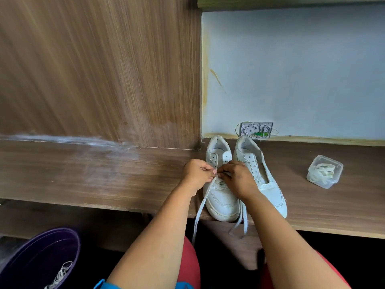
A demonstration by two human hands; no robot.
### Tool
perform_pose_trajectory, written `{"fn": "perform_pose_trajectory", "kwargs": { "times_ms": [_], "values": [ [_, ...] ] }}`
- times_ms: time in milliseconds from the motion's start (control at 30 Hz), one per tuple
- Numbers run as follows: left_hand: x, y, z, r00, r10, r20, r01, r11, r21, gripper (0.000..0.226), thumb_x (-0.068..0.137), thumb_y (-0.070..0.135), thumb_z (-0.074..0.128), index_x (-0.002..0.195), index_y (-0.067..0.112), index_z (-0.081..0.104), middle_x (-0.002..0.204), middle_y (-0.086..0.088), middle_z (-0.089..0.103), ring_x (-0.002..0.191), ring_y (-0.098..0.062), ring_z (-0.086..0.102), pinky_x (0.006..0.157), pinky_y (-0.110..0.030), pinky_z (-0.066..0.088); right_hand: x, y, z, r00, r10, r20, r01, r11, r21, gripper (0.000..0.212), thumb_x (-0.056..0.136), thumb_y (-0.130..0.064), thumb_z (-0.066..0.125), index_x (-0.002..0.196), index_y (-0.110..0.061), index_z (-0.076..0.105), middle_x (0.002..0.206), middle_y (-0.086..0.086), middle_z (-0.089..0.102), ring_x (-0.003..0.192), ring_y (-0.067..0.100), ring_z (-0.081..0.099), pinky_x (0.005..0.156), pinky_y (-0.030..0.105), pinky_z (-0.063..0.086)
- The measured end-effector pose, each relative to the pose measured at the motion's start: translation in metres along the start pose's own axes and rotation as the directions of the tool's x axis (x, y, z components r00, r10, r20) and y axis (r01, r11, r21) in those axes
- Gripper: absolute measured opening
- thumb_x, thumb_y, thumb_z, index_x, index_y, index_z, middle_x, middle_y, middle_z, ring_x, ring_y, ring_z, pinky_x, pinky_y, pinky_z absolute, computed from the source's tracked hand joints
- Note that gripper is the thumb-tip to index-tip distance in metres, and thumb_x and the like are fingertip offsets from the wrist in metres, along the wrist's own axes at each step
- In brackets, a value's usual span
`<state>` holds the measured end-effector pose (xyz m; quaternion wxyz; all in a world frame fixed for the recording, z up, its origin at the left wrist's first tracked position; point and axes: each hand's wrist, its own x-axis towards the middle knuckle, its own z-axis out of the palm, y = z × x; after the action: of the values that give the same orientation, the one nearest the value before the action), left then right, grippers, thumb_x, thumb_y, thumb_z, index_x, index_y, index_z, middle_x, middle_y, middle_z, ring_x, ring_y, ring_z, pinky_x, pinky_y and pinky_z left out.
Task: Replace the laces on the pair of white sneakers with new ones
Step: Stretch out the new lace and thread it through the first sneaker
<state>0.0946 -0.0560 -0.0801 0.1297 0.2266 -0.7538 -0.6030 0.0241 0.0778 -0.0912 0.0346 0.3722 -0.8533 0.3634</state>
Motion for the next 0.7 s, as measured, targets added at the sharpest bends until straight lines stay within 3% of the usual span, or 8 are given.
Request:
{"fn": "perform_pose_trajectory", "kwargs": {
  "times_ms": [133, 267, 367, 500, 633, 700],
  "values": [
    [0.002, -0.003, -0.003, 0.999, 0.040, -0.020, -0.036, 0.978, 0.205, 0.016, 0.086, 0.004, 0.067, 0.073, 0.014, 0.065, 0.069, 0.000, 0.063, 0.068, -0.014, 0.060, 0.077, -0.031, 0.056, 0.001, 0.003, 0.000, 1.000, -0.005, 0.028, 0.006, 0.999, -0.050, 0.013, 0.087, -0.015, 0.067, 0.098, -0.015, 0.074, 0.098, 0.003, 0.065, 0.099, 0.022, 0.050, 0.078, 0.022, 0.032],
    [-0.001, -0.003, -0.002, 0.995, 0.098, 0.001, -0.092, 0.929, 0.358, 0.012, 0.084, 0.026, 0.073, 0.083, 0.016, 0.065, 0.078, 0.003, 0.065, 0.074, -0.013, 0.060, 0.075, -0.029, 0.051, 0.000, 0.003, 0.001, 1.000, 0.007, 0.005, -0.007, 1.000, -0.004, 0.012, 0.085, -0.017, 0.070, 0.096, -0.014, 0.074, 0.095, 0.003, 0.063, 0.096, 0.024, 0.051, 0.078, 0.023, 0.032],
    [-0.003, -0.001, 0.000, 0.992, 0.129, -0.005, -0.120, 0.932, 0.342, 0.014, 0.080, 0.023, 0.077, 0.075, 0.020, 0.064, 0.071, 0.005, 0.062, 0.068, -0.010, 0.056, 0.072, -0.031, 0.052, -0.001, 0.003, 0.002, 1.000, 0.014, 0.000, -0.014, 1.000, 0.016, 0.012, 0.084, -0.018, 0.071, 0.095, -0.015, 0.075, 0.093, 0.003, 0.062, 0.095, 0.023, 0.051, 0.080, 0.026, 0.037],
    [-0.001, -0.007, -0.006, 0.995, 0.100, 0.008, -0.100, 0.975, 0.197, 0.019, 0.080, 0.009, 0.076, 0.068, 0.020, 0.066, 0.068, 0.001, 0.066, 0.065, -0.010, 0.059, 0.080, -0.041, 0.058, -0.001, 0.004, 0.002, 1.000, 0.018, 0.003, -0.018, 0.999, 0.026, 0.011, 0.084, -0.017, 0.071, 0.094, -0.015, 0.075, 0.093, 0.003, 0.062, 0.096, 0.023, 0.052, 0.082, 0.028, 0.040],
    [-0.002, -0.005, -0.007, 0.995, 0.103, 0.006, -0.101, 0.956, 0.276, 0.022, 0.086, 0.010, 0.068, 0.070, 0.024, 0.062, 0.076, -0.004, 0.066, 0.076, -0.021, 0.064, 0.082, -0.042, 0.057, -0.001, 0.004, 0.003, 1.000, 0.022, -0.003, -0.022, 1.000, 0.015, 0.011, 0.086, -0.018, 0.070, 0.095, -0.015, 0.074, 0.092, 0.002, 0.061, 0.097, 0.022, 0.051, 0.082, 0.026, 0.037],
    [-0.001, -0.002, -0.023, 1.000, 0.017, 0.015, -0.020, 0.950, 0.312, 0.021, 0.089, 0.009, 0.062, 0.071, 0.020, 0.058, 0.078, -0.006, 0.064, 0.082, -0.026, 0.061, 0.084, -0.039, 0.052, 0.000, 0.005, 0.003, 1.000, 0.006, 0.007, -0.006, 1.000, 0.002, 0.008, 0.087, -0.021, 0.068, 0.092, -0.016, 0.071, 0.087, -0.002, 0.057, 0.094, 0.022, 0.051, 0.078, 0.025, 0.035]
  ]
}}
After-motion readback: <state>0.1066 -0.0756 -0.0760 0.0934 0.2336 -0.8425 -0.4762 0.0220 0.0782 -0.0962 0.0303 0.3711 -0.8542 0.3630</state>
